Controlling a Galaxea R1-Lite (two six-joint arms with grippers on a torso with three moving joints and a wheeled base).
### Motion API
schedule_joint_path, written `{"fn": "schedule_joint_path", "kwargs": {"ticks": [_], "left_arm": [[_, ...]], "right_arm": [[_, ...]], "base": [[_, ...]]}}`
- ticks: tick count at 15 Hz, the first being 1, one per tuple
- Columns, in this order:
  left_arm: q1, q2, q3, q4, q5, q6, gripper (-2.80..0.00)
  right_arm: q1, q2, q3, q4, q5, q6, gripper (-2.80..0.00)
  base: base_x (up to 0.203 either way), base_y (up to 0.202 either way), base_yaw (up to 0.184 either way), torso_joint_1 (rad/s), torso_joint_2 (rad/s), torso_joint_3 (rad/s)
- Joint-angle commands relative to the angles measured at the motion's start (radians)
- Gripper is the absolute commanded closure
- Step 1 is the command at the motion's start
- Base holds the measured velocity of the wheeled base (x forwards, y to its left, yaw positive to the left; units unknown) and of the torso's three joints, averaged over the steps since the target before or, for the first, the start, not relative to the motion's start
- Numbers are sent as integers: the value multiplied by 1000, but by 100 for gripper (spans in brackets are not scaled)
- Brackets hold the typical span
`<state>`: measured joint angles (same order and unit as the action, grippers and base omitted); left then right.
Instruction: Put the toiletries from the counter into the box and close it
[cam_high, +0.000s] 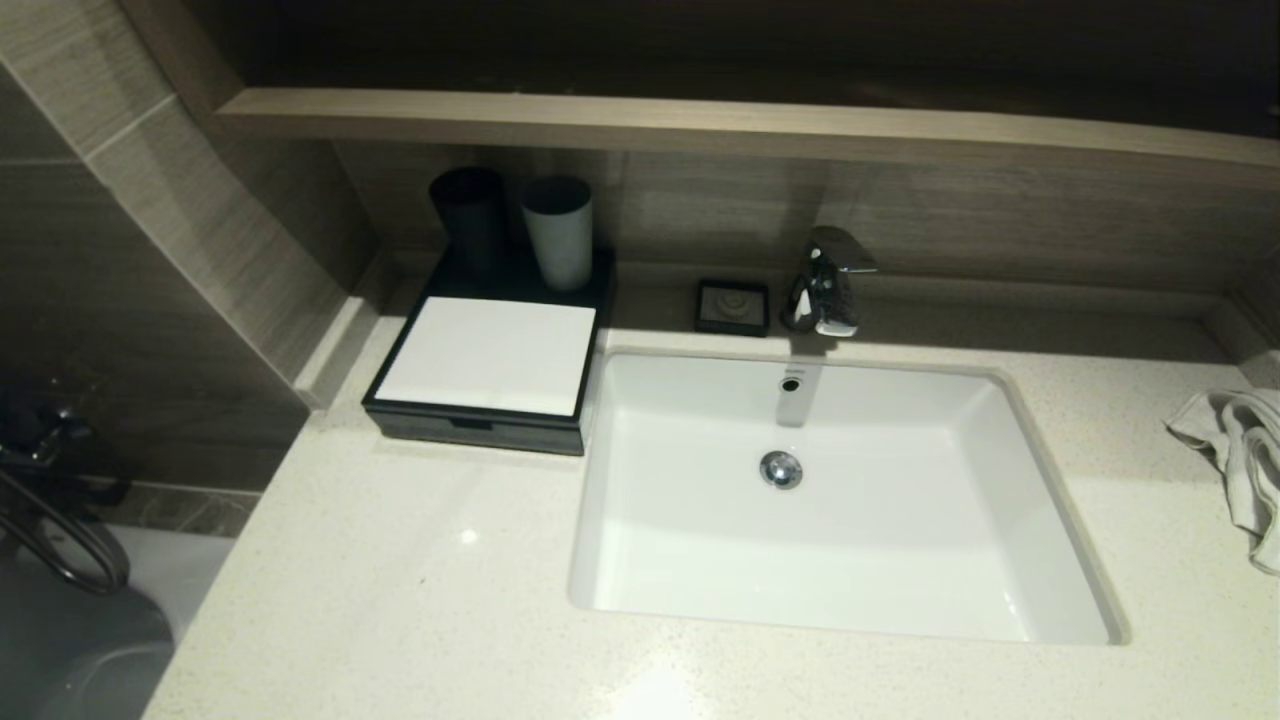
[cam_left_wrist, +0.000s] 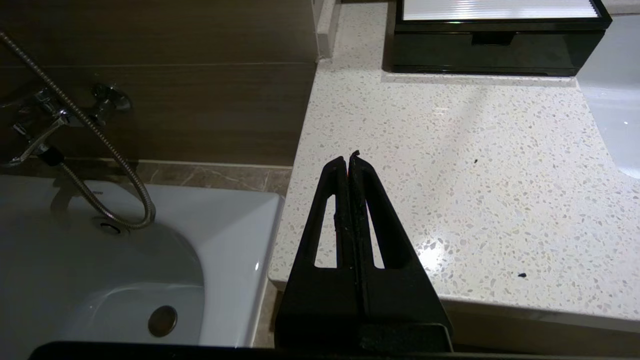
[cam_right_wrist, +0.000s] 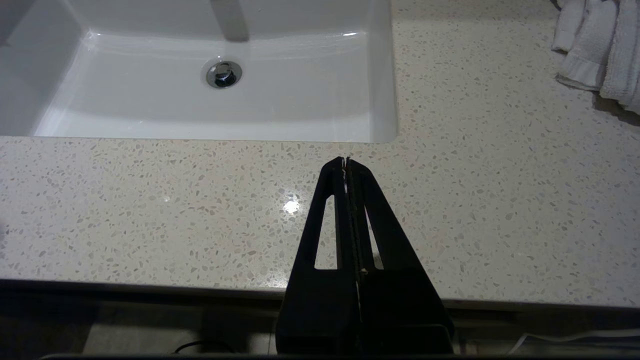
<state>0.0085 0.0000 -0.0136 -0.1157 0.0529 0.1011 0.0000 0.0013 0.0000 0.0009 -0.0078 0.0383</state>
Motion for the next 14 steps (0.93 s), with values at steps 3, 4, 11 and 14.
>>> {"fn": "schedule_joint_path", "kwargs": {"ticks": [3,4,11,14], "left_arm": [[-1,2,15,16,-27,-16,0],[1,2,15,24,-36,-18,0],[1,2,15,110,-48,-52,0],[1,2,15,110,-48,-54,0]], "right_arm": [[0,-1,0,0,0,0,0],[0,-1,0,1,0,0,0],[0,0,0,1,0,0,0],[-1,-1,0,0,0,0,0]], "base": [[0,0,0,0,0,0],[0,0,0,0,0,0],[0,0,0,0,0,0],[0,0,0,0,0,0]]}}
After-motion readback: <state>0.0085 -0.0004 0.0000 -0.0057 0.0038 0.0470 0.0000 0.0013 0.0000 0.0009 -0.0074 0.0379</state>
